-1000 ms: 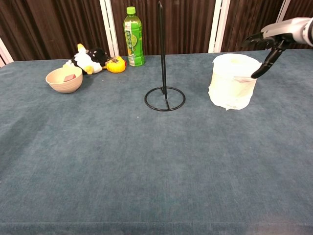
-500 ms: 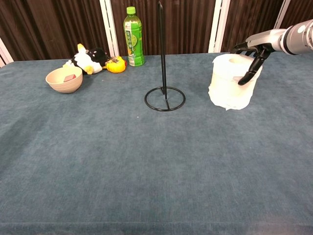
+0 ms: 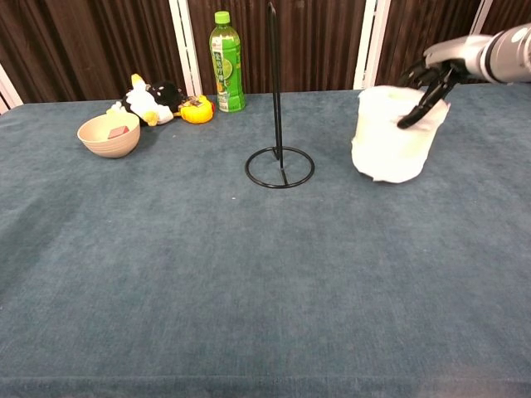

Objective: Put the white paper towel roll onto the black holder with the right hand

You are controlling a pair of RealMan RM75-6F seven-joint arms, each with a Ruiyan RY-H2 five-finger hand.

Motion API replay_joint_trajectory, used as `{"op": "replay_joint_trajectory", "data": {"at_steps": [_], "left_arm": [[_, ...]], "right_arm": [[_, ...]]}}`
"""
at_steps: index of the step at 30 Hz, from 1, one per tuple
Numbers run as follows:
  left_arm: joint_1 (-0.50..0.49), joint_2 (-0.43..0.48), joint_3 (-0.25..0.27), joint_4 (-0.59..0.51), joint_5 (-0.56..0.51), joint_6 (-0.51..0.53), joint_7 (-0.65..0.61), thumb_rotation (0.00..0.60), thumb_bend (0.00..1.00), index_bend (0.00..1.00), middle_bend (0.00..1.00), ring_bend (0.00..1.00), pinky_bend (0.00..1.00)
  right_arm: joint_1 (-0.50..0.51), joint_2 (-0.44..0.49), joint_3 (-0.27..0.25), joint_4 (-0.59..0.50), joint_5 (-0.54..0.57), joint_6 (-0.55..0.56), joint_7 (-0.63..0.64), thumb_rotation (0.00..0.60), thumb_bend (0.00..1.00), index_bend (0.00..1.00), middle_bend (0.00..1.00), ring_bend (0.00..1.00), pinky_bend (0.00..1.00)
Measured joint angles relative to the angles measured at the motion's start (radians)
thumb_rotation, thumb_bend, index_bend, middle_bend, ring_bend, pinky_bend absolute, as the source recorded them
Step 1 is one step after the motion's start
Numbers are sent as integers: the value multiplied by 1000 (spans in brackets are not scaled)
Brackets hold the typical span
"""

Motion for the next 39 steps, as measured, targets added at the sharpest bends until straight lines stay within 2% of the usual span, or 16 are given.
{"op": "replay_joint_trajectory", "data": {"at_steps": [8,13,18,21,26,39], "left_arm": [[4,2,6,0,19,15,-10,600,474,0,18,13,82],[0,2,9,-2,23,8,-5,600,472,0,18,16,82],[0,3,10,-1,28,11,-11,600,471,0,19,16,83],[-1,5,9,0,23,8,-16,600,471,0,20,16,83],[-2,6,6,3,16,5,-27,600,472,0,22,16,83],[-9,9,-1,11,-2,-11,-41,600,473,0,31,18,82]], "right_arm": [[-85,171,80,-259,-160,142,99,600,243,723,553,591,385],[-134,294,160,-452,-249,242,158,600,244,724,554,592,385],[-144,380,257,-598,-274,330,180,600,243,724,554,592,385],[-125,386,286,-627,-264,372,160,600,243,724,554,592,385],[-88,370,302,-639,-232,396,115,600,244,724,554,592,385],[157,184,313,-535,69,437,-136,600,244,724,553,592,386]]}}
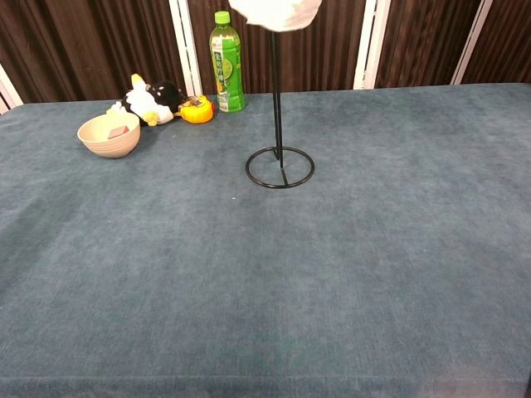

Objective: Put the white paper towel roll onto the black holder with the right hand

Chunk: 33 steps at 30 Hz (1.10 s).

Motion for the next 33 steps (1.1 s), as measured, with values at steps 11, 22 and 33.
{"op": "replay_joint_trajectory", "data": {"at_steps": [11,22,33], "left_arm": [[-2,3,-2,0,-7,-5,-7,600,472,0,32,19,82],[-8,3,1,1,-4,-15,-9,600,472,0,43,26,83],[-2,4,7,-10,16,9,-5,600,471,0,43,26,84]], "right_arm": [[44,-55,-12,41,83,21,-80,600,243,629,552,582,387],[24,17,-11,-12,99,-51,-86,600,152,0,0,0,0],[-32,122,-53,-122,40,-43,-100,600,142,0,0,0,0]]}}
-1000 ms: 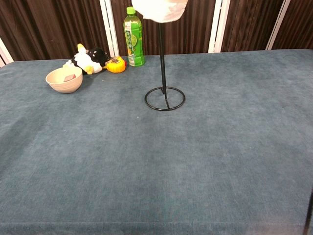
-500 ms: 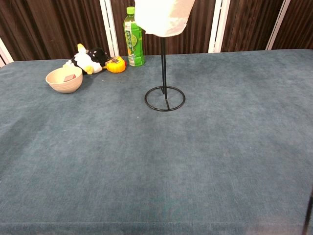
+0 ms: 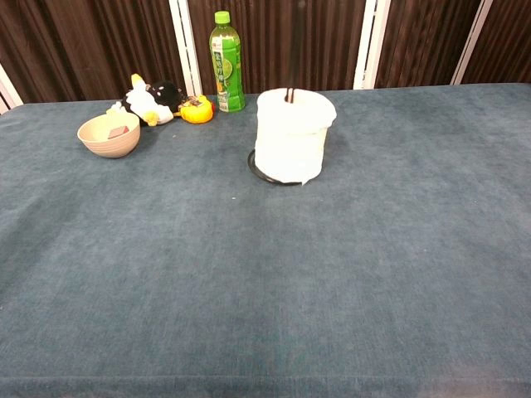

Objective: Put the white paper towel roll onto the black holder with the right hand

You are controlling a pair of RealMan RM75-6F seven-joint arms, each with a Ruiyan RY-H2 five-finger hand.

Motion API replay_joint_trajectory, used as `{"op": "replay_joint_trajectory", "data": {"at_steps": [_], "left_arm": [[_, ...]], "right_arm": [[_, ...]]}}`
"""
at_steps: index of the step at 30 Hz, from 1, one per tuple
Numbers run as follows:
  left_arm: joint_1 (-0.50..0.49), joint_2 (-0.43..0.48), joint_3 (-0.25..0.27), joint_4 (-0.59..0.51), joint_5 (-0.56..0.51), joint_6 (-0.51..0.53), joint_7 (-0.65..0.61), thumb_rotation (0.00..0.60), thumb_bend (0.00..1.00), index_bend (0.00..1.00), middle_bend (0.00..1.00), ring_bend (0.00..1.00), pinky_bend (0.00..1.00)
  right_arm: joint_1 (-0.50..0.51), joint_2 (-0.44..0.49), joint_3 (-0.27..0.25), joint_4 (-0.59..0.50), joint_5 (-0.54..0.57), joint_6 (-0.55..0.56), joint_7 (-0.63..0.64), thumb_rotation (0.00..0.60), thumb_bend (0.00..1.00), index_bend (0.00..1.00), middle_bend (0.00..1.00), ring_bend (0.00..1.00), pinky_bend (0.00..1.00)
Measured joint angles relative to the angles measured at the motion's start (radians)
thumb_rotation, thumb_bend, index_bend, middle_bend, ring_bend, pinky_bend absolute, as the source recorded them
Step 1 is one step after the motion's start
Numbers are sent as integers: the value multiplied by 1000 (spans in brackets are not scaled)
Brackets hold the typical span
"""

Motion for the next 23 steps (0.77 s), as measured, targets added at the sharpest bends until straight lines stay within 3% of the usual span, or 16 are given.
{"op": "replay_joint_trajectory", "data": {"at_steps": [5,11,15,18,21,23], "left_arm": [[6,0,3,8,29,31,-19,600,473,0,43,26,84],[16,-3,7,13,43,57,-17,600,471,0,41,26,83],[21,-6,10,13,55,69,-6,600,472,0,41,25,82],[23,-7,12,14,63,76,-1,600,473,0,41,25,83],[24,-9,14,15,67,78,7,600,473,0,42,26,83],[26,-9,17,13,71,80,14,600,472,0,42,25,83]], "right_arm": [[-115,38,-94,-91,-233,78,0,600,143,0,0,0,0],[-390,36,-327,-115,-685,252,43,600,143,0,0,0,0],[-654,-20,-489,-24,-965,424,136,600,143,0,0,0,0],[-807,-78,-565,99,-1080,554,214,600,143,0,0,0,0],[-878,-110,-611,204,-1139,615,267,600,142,0,0,0,0],[-904,-124,-614,227,-1153,623,289,600,142,0,0,0,0]]}}
